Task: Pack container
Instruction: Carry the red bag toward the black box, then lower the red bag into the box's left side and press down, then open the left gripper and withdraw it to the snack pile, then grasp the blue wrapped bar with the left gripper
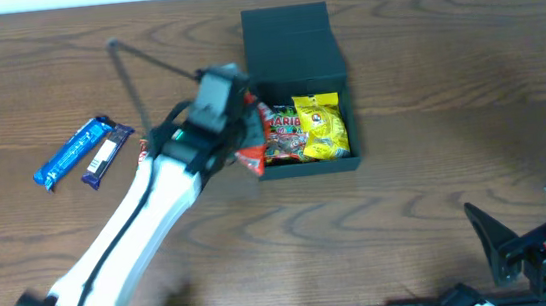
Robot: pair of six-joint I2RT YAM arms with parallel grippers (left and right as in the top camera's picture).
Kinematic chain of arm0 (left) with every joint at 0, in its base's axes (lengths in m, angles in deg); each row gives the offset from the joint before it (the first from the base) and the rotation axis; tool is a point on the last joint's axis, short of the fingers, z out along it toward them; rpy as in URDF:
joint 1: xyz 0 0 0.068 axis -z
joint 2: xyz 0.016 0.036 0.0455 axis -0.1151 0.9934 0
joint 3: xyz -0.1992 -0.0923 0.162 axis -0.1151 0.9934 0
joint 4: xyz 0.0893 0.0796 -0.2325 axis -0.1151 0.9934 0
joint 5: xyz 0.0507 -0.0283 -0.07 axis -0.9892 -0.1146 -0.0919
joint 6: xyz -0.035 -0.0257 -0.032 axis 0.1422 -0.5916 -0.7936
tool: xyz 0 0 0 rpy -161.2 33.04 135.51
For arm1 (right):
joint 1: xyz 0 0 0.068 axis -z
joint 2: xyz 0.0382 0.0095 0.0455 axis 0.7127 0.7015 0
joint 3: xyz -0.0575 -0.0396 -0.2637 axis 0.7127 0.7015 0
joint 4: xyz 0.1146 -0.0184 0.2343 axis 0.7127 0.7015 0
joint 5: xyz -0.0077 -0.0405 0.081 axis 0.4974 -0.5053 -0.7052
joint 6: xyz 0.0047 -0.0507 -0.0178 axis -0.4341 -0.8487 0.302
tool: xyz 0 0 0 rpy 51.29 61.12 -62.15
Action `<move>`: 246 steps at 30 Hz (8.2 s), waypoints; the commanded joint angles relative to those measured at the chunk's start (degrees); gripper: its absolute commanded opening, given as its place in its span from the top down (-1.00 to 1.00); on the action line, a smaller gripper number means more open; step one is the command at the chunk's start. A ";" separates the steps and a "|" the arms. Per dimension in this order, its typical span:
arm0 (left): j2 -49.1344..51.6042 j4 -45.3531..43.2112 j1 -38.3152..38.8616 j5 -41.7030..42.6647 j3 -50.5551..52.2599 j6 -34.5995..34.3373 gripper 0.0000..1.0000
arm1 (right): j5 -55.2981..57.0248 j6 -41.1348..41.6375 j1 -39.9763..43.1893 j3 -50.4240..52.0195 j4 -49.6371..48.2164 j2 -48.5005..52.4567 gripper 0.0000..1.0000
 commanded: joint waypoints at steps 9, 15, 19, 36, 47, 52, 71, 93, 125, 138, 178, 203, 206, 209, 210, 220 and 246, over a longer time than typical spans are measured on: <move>16.72 7.02 4.81 1.95 -20.24 -21.92 0.88 | -0.02 3.15 -0.22 -0.04 -0.13 0.15 -0.99; 21.92 8.00 5.40 1.42 -20.24 -23.54 0.88 | -0.02 3.45 -0.22 -0.04 -0.11 0.15 -0.98; 24.11 8.24 5.38 -0.15 -20.24 -24.41 0.89 | -0.02 3.48 -0.22 -0.04 0.13 0.15 -0.99; 27.47 9.88 5.35 0.63 -20.24 -27.54 0.88 | -0.02 3.48 -0.22 -0.04 1.33 0.15 -0.98; 27.52 10.12 5.40 4.76 -20.22 -32.59 0.88 | -0.02 3.48 -0.22 -0.04 1.51 0.15 -0.98; 27.52 9.94 5.40 4.42 -20.22 -33.53 0.88 | -0.02 3.48 -0.22 -0.04 1.81 0.15 -0.98; 27.36 12.72 5.40 -1.11 -20.94 -28.11 -0.79 | 0.02 3.43 -0.22 -0.04 2.12 0.15 -0.99; 25.05 18.27 5.57 -4.24 -24.20 -4.31 0.88 | 0.46 3.43 -0.22 -0.04 2.62 0.15 -0.98; 24.28 7.43 7.32 0.87 -17.53 -0.52 0.89 | 0.44 3.41 -0.22 -0.04 2.64 0.15 -0.99; 33.51 10.05 7.32 3.17 -17.53 -0.46 0.88 | 0.46 3.41 -0.22 -0.04 3.54 0.15 -0.99; 4.24 22.99 -39.08 -4.81 -22.03 65.70 0.39 | 0.61 2.78 -0.22 -0.04 3.08 0.15 -0.98; 26.97 16.28 -54.64 5.68 -22.03 84.78 -0.82 | 0.42 3.23 -0.22 -0.04 3.76 0.15 -0.99; 28.81 13.60 -54.64 5.57 -22.03 85.92 -0.82 | 0.39 3.28 -0.22 -0.04 3.87 0.15 -0.98; 30.53 11.50 -54.62 5.62 -22.03 85.94 -0.82 | 0.42 3.69 -0.22 -0.04 3.72 0.15 -0.98; 31.21 11.32 -54.62 5.62 -22.03 86.31 -0.82 | 0.42 3.72 -0.22 -0.04 3.65 0.15 -0.98; 36.17 10.75 -54.62 6.23 -22.03 86.75 -0.80 | 0.44 5.62 -0.22 -0.04 2.21 0.15 -0.99; 40.70 12.24 -54.62 10.51 -22.03 86.73 -0.45 | 0.44 7.10 -0.22 -0.04 1.51 0.15 -0.98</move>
